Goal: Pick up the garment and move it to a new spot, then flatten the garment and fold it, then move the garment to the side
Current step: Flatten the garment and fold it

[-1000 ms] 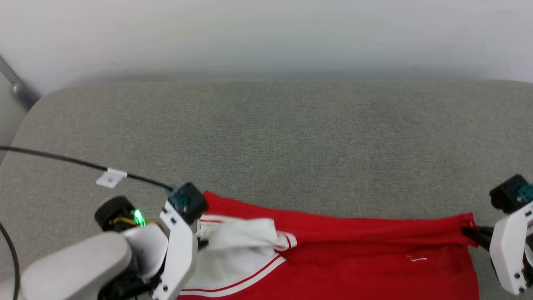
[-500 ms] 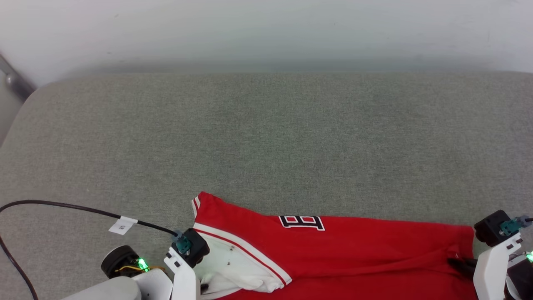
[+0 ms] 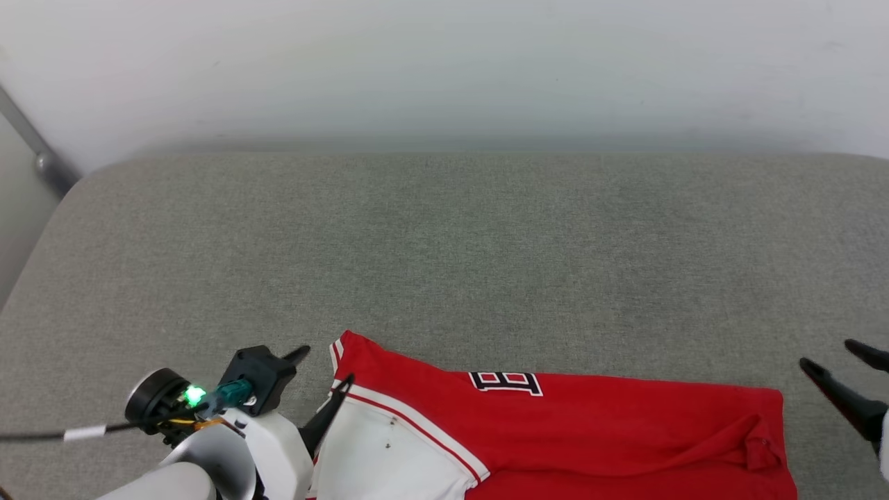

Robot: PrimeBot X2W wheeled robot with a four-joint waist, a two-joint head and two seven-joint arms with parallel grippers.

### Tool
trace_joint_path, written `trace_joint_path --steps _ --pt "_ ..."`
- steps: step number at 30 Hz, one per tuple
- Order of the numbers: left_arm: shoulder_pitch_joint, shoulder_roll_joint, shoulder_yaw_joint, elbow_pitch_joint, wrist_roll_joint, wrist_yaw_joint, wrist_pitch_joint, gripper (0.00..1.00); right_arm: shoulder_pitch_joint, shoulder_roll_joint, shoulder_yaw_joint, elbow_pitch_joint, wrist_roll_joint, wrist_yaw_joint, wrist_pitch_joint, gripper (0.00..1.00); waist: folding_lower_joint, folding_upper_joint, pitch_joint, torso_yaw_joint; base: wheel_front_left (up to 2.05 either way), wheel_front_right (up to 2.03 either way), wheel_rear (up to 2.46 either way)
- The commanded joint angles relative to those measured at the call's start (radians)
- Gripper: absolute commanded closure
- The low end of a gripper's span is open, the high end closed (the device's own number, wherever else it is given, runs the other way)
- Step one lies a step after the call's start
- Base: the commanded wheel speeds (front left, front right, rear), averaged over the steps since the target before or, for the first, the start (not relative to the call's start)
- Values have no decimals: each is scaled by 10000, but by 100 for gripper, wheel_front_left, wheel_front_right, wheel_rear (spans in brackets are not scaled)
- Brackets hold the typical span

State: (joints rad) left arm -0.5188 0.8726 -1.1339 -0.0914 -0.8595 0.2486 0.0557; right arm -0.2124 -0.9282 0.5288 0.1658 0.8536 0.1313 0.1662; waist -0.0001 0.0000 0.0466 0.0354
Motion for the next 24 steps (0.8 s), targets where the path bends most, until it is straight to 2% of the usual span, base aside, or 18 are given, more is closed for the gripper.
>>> trace_joint_path --steps 1,7,12,14,18,24 --pt "287 -66 209 -2 230 482 -640 0 440 105 -551 28 146 -12 -82 0 1 0 27 41 0 0 0" --pt "925 -483 781 319 886 2117 -2577 0 1510 593 -2031 454 581 -12 222 0 1 0 184 171 0 0 0" --pt "1425 -1086 1605 510 1097 2962 -3152 0 2113 1191 -2592 809 861 -10 710 0 1 0 379 379 0 0 0" --pt "1522 -1210 1804 549 1163 3062 -3178 0 2203 1325 -2636 828 929 -10 840 0 1 0 416 417 0 0 0" --pt "1970 -1868 2913 417 1856 3273 -3220 0 2455 1776 -2610 938 1045 -10 1416 0 1 0 559 572 0 0 0" --pt "2988 -2939 4597 303 3040 3000 -3214 0 2681 2385 -2255 1183 978 -10 2238 0 1 0 715 715 0 0 0"
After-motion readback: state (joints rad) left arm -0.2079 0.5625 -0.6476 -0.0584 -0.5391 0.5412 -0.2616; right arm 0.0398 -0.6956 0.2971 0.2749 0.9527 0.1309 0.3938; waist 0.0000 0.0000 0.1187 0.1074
